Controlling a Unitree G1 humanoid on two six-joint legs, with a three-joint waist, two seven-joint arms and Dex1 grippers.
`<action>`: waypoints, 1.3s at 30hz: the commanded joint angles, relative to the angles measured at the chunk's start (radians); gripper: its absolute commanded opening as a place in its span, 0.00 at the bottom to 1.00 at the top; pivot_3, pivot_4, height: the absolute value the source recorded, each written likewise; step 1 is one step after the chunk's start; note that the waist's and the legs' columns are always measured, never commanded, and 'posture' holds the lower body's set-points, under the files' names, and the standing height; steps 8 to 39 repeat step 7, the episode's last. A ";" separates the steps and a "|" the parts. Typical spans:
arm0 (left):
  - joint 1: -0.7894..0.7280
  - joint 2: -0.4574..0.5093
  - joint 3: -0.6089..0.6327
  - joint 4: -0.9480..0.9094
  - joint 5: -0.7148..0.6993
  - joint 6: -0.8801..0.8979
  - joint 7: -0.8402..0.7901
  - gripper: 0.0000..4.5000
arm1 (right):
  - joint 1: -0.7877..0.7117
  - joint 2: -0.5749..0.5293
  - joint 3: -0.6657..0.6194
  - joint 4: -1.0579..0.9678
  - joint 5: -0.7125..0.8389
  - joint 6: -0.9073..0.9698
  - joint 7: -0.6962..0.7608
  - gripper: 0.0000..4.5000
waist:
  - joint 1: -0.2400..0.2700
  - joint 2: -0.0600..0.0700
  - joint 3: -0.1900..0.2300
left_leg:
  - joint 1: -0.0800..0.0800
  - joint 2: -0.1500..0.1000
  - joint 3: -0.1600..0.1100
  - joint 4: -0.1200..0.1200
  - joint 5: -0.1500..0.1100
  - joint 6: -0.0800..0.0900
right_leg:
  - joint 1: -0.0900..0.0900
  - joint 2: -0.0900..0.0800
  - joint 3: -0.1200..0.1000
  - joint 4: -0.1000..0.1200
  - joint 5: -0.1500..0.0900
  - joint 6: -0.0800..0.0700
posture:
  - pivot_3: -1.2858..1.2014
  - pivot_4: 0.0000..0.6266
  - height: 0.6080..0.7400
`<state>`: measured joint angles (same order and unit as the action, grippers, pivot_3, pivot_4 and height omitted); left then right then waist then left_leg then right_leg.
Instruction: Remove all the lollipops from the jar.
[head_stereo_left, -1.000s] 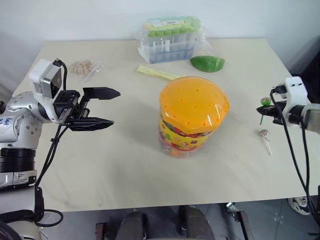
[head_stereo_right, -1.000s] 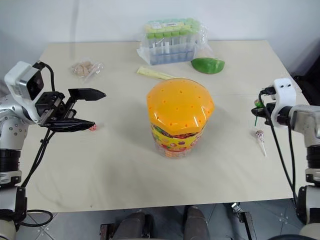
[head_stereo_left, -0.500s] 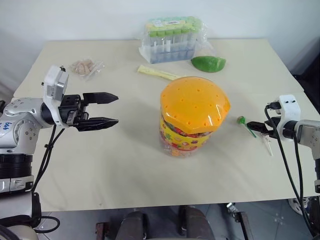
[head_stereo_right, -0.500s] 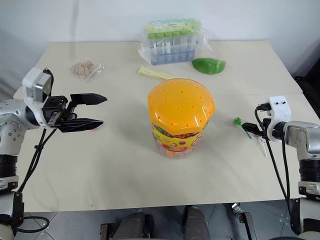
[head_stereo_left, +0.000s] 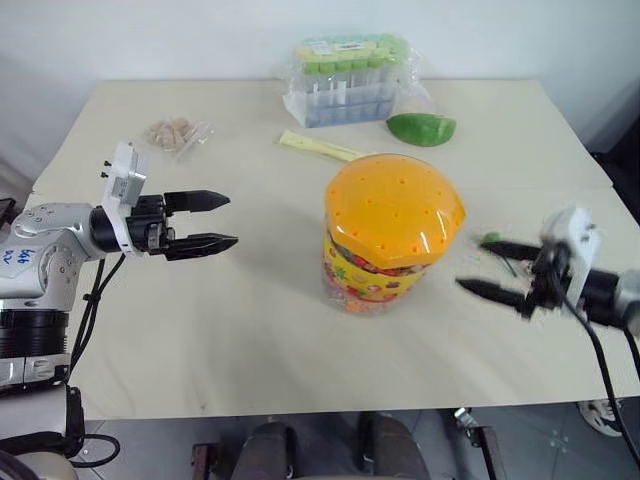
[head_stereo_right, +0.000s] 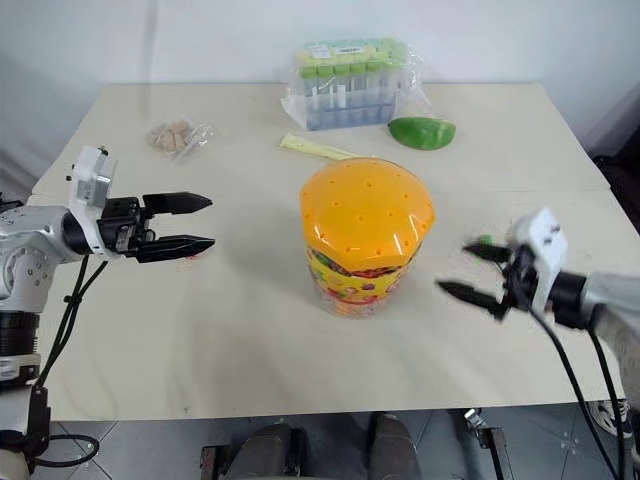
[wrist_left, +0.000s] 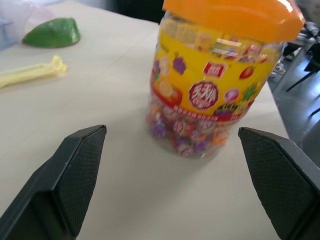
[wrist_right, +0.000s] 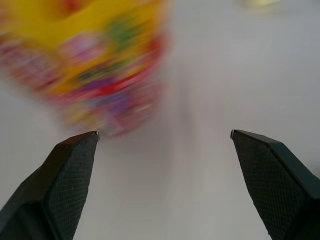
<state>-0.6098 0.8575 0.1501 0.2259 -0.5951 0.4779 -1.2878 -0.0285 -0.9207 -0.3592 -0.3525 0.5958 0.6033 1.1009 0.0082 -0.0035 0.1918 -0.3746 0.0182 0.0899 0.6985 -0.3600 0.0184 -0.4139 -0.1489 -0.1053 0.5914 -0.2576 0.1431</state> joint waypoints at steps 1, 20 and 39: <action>0.026 0.021 0.046 0.012 0.011 -0.042 -0.019 1.00 | 0.039 -0.001 -0.021 0.001 -0.005 -0.131 0.096 0.99 | -0.001 0.000 0.000 | 0.000 0.000 0.000 0.000 0.000 0.000 | 0.000 0.000 0.000 0.000 0.000 0.000 | 0.52 0.24 1.00; 0.186 0.040 0.123 -0.012 0.013 -0.109 -0.052 1.00 | 0.018 0.041 0.021 0.097 -0.072 -0.217 0.035 0.99 | -0.012 0.000 0.000 | 0.003 0.001 0.000 0.000 0.000 -0.001 | 0.001 0.000 0.001 0.001 0.000 0.000 | 0.52 0.24 1.00; 0.186 0.040 0.123 -0.012 0.013 -0.109 -0.052 1.00 | 0.018 0.041 0.021 0.097 -0.072 -0.217 0.035 0.99 | -0.012 0.000 0.000 | 0.003 0.001 0.000 0.000 0.000 -0.001 | 0.001 0.000 0.001 0.001 0.000 0.000 | 0.52 0.24 1.00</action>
